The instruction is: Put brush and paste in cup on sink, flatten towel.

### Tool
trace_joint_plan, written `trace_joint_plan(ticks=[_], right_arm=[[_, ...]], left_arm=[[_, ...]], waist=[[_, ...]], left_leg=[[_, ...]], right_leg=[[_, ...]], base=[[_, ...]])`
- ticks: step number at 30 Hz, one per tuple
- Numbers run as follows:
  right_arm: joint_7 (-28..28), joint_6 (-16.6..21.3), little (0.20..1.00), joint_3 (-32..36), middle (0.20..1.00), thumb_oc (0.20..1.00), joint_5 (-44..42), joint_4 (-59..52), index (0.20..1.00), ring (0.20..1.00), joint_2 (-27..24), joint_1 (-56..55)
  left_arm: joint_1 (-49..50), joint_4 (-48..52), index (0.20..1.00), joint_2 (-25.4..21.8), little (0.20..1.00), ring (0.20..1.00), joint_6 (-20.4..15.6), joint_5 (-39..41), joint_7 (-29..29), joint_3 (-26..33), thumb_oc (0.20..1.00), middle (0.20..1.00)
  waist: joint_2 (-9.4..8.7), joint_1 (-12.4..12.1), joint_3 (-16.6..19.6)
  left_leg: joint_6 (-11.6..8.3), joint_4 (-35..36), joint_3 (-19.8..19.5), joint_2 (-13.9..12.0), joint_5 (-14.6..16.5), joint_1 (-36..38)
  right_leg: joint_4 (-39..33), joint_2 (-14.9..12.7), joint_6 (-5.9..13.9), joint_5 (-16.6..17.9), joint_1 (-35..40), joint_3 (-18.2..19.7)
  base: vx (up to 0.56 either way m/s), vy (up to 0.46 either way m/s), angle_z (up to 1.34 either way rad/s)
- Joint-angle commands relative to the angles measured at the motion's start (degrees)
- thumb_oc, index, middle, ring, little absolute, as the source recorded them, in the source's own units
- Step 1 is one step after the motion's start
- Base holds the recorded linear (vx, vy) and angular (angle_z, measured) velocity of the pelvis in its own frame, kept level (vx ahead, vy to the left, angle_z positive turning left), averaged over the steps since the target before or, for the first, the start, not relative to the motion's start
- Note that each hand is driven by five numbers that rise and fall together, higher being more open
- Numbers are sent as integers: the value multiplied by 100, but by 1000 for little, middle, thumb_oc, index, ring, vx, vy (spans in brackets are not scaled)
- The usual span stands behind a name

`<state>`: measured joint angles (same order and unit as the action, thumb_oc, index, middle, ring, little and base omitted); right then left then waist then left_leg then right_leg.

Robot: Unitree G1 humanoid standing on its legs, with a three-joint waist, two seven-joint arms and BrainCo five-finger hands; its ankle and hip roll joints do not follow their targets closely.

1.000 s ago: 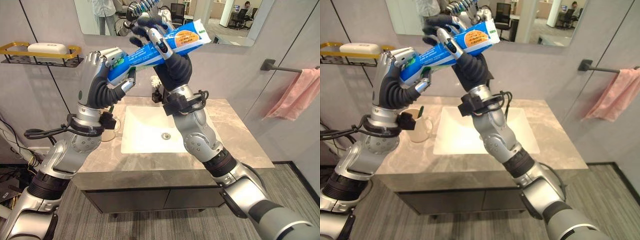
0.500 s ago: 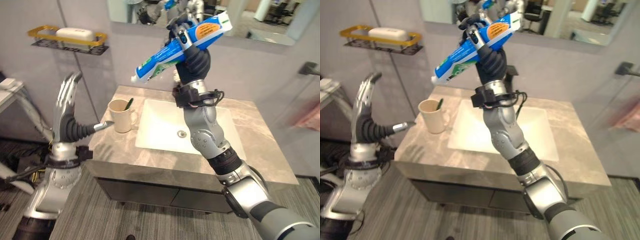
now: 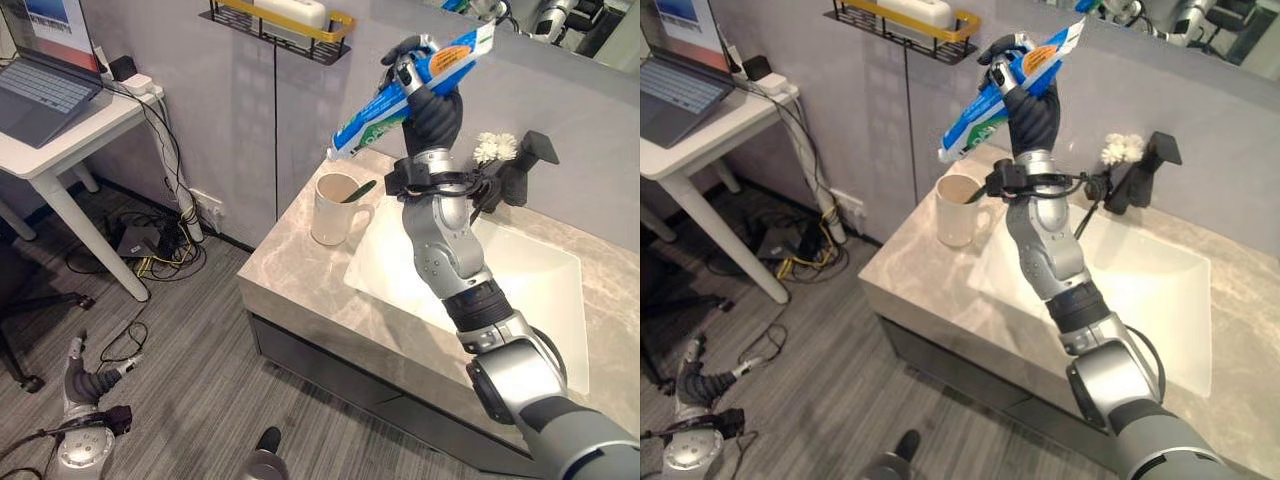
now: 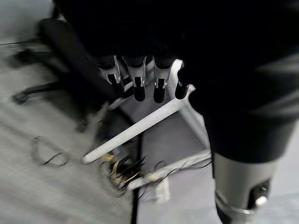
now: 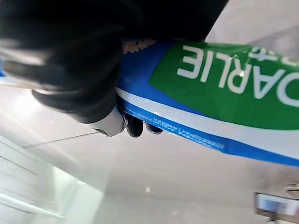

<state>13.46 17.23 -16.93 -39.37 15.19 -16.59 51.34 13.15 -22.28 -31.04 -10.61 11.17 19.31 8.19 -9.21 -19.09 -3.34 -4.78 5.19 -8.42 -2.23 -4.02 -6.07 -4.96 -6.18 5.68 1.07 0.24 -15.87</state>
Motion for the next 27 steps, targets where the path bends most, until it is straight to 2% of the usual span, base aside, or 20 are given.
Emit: trace_joint_plan(ticks=[1, 9, 17, 27], right_arm=[[-131, 154, 200, -86, 200, 200, 335, -80, 200, 200, -385, 556], [-240, 34, 200, -344, 200, 200, 677, -444, 200, 200, -529, 263], [-120, 12, 200, -493, 200, 200, 926, -301, 200, 200, -590, 382], [-42, 14, 200, -546, 200, 200, 1099, -245, 200, 200, -660, 483]], left_arm=[[-242, -103, 1000, -164, 1000, 1000, -146, 360, -194, -205, 1000, 1000], [-235, -204, 1000, -82, 1000, 1000, -46, 264, -450, -568, 1000, 1000], [-277, -133, 1000, -96, 1000, 1000, -37, 218, -550, -847, 1000, 1000], [-346, -267, 1000, -109, 1000, 1000, -26, 218, -548, -945, 1000, 1000]], waist=[[-2, 34, 290], [-79, 29, 147], [-144, -1, 35], [-195, -4, -2]], left_leg=[[163, -19, 86, 74, -65, -211], [193, -19, 61, 116, -87, -340], [194, -19, 27, 123, -104, -436], [186, -19, -37, 116, -118, -511]], right_leg=[[-4, -557, 396, 483, 247, -21], [1, -580, 409, 514, 141, -76], [-4, -568, 421, 526, 76, -115], [-4, -543, 414, 516, 33, -139]], base=[[1, 35, 11], [0, 5, 1], [0, 0, 0], [0, 0, 0]])
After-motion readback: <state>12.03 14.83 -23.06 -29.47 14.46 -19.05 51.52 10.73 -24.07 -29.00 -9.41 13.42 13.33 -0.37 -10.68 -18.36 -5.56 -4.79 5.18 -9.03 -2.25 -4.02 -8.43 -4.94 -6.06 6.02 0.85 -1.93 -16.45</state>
